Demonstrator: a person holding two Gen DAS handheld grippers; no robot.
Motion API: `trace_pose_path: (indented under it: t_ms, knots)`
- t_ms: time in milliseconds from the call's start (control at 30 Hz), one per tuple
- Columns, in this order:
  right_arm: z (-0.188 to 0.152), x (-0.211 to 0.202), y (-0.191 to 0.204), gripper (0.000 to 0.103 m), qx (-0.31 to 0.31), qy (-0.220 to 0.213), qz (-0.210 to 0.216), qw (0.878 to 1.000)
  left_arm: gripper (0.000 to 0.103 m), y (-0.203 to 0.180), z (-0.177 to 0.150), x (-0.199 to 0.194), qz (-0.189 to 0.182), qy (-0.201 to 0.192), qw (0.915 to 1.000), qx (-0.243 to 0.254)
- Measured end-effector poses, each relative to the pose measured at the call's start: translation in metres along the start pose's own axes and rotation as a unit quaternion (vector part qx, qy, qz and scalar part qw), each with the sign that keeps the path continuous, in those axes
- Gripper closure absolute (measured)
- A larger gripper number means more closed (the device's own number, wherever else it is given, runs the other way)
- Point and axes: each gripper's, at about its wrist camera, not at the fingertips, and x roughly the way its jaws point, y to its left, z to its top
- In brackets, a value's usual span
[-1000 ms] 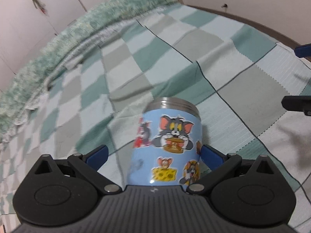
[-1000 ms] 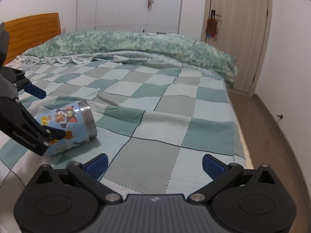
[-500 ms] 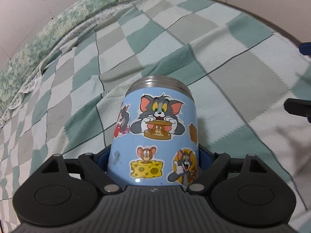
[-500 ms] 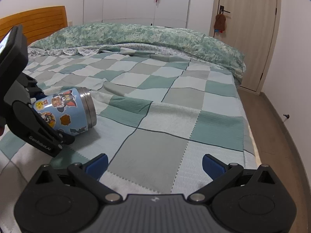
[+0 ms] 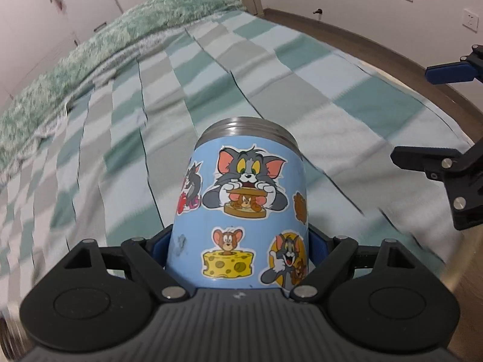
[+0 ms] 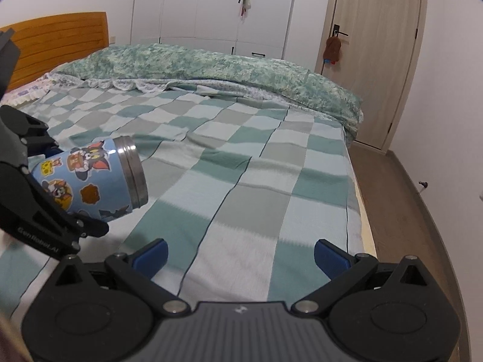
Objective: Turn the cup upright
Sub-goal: 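Lift the light-blue cup with the right tool and rotate it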
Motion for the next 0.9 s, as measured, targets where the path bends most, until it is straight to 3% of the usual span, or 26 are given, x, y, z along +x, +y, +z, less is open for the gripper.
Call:
trace_pose_path:
  t_ms: [300,600,667,800,900]
  knots:
    - [-0.053,-0.036,0.031,0.000,-0.001,0.037,-0.001,0.999,0.017,-0.030,-0.064,-0.003,-0.024,0.035,0.9990,-0.012]
    - [-0.075,-0.042,0.042,0.000,0.009,0.061,0.000,0.998,0.013,-0.030,-0.085,0.004,-0.044,0.030,0.9979,-0.037]
    - [-0.073,-0.046,0.044,0.000,0.011,0.059,0.001,0.998,0.000,-0.026,-0.087,-0.008,-0.040,0.009,0.9984,-0.039]
    - [-0.064,-0.057,0.048,0.000,0.017,0.049,0.002,0.999,0.000,-0.010,-0.098,-0.048,-0.029,-0.066,0.9966,-0.041]
    - [-0.056,-0.064,0.056,0.000,0.024,0.042,0.005,0.999,0.000,0.009,-0.110,-0.070,-0.031,-0.099,0.9928,-0.059]
